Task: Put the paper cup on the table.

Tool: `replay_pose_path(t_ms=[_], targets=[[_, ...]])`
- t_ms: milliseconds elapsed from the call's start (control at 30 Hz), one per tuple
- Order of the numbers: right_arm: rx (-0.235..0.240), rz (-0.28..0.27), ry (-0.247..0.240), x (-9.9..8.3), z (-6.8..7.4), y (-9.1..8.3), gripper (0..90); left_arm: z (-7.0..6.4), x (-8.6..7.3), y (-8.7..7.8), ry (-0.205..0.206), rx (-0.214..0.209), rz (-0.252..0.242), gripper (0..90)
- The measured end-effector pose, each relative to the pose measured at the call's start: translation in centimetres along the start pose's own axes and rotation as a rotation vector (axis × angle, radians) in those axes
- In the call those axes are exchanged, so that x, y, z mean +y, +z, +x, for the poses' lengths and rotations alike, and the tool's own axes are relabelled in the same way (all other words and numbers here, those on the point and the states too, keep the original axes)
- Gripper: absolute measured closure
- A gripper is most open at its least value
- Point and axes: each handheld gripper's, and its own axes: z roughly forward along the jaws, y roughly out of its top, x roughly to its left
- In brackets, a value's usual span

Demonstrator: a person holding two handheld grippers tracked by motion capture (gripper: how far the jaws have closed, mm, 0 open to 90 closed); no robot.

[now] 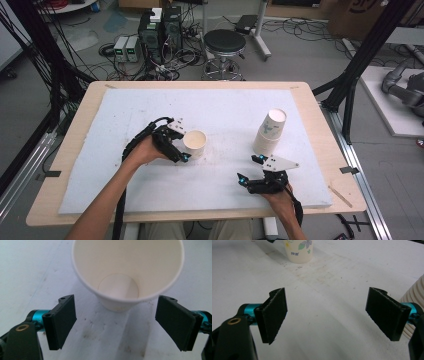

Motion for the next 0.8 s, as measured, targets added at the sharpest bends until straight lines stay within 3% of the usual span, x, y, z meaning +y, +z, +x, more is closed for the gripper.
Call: replay_pose_path(t_ms=[67, 167, 267, 467, 800], targets=[[0.0, 0.002, 0.002, 0.0, 0.0, 0.0, 18.1, -0.1, -0.4, -0.8, -0.012, 0.001, 0.002, 16.9], [-0.001, 0.0, 0.0, 0.0, 0.0, 0.0, 18.1, -0.6, -1.0, -2.3, -0.011, 0.04, -0.064, 16.9], [-0.004, -0.007, -0.001, 0.0, 0.1, 0.0, 18.0, -1.3, -2.2, -3.3, -0.02, 0.06, -0.092, 16.9], [-0.003, -0.011, 0.003, 0.0, 0.0, -0.1, 18.1, -2.3, -5.2, -4.8, -0.078, 0.1, -0.15, 17.0], [-0.003, -0.013, 0.0, -0.1, 0.0, -0.1, 18.1, -5.5, -10.3, -6.4, -0.168, 0.202, -0.348, 16.7]])
